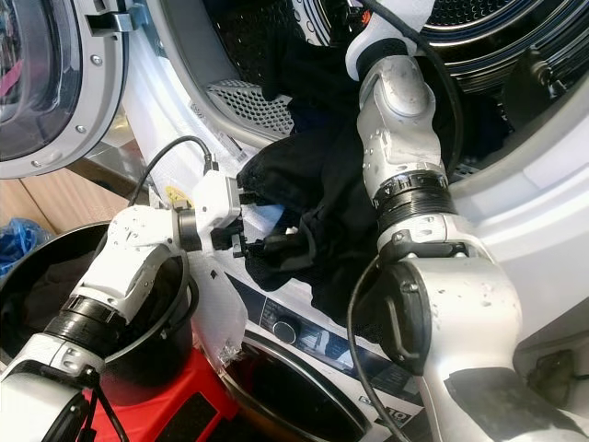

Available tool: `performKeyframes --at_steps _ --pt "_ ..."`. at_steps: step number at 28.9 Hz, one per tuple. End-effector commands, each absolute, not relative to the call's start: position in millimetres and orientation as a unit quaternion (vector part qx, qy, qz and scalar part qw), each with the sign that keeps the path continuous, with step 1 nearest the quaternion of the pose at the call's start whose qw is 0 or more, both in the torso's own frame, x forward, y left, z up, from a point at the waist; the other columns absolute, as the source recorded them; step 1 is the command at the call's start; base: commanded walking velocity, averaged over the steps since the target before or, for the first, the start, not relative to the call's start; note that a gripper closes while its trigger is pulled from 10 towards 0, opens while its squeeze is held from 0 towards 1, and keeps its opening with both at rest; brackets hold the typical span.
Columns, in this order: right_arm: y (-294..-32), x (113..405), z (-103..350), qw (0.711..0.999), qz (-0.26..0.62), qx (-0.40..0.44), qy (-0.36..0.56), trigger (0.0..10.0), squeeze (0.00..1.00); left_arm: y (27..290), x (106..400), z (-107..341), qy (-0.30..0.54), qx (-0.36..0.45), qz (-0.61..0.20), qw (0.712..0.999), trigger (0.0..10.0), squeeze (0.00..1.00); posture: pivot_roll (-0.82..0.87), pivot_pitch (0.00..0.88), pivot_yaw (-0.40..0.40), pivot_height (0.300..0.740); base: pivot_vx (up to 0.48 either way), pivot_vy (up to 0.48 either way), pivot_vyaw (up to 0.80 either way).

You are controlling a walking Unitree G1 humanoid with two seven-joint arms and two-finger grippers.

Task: Clothes washing

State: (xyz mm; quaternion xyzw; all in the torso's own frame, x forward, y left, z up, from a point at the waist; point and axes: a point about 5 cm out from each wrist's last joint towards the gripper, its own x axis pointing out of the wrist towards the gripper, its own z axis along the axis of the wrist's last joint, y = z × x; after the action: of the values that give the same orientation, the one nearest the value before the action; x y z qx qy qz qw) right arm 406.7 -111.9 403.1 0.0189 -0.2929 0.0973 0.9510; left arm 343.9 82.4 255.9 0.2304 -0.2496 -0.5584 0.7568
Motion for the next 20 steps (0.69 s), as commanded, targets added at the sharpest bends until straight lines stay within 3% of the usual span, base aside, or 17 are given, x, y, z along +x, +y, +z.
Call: performKeyframes --at_steps 1,8,12,15,20 --pt "-120 405 405 0.95 0.085 0.014 -0.301 10.0 0.0 82 346 275 -0.287 0.237 -0.534 0.759 10.0 0.0 0.1 0.112 -0.044 0.74 0.0 0.0 0.0" --pt "-119 380 427 0.92 0.106 -0.004 -0.378 10.0 0.0 73 346 288 -0.32 0.207 -0.545 0.747 10.0 0.0 0.09 0.114 -0.042 0.74 0.0 0.0 0.0" --pt "-122 379 420 0.926 0.106 -0.082 -0.354 10.0 0.0 71 344 286 -0.316 0.199 -0.557 0.742 10.0 0.0 0.08 0.118 -0.042 0.74 0.0 0.0 0.0" --pt "-140 366 422 0.918 0.105 -0.124 -0.362 10.0 0.0 70 344 284 -0.317 0.186 -0.559 0.744 10.0 0.0 0.07 0.121 -0.044 0.74 0.0 0.0 0.0" --pt "-149 341 435 0.901 0.133 -0.099 -0.4 10.0 0.0 69 344 284 -0.318 0.181 -0.558 0.745 10.0 0.0 0.07 0.121 -0.045 0.74 0.0 0.0 0.0"
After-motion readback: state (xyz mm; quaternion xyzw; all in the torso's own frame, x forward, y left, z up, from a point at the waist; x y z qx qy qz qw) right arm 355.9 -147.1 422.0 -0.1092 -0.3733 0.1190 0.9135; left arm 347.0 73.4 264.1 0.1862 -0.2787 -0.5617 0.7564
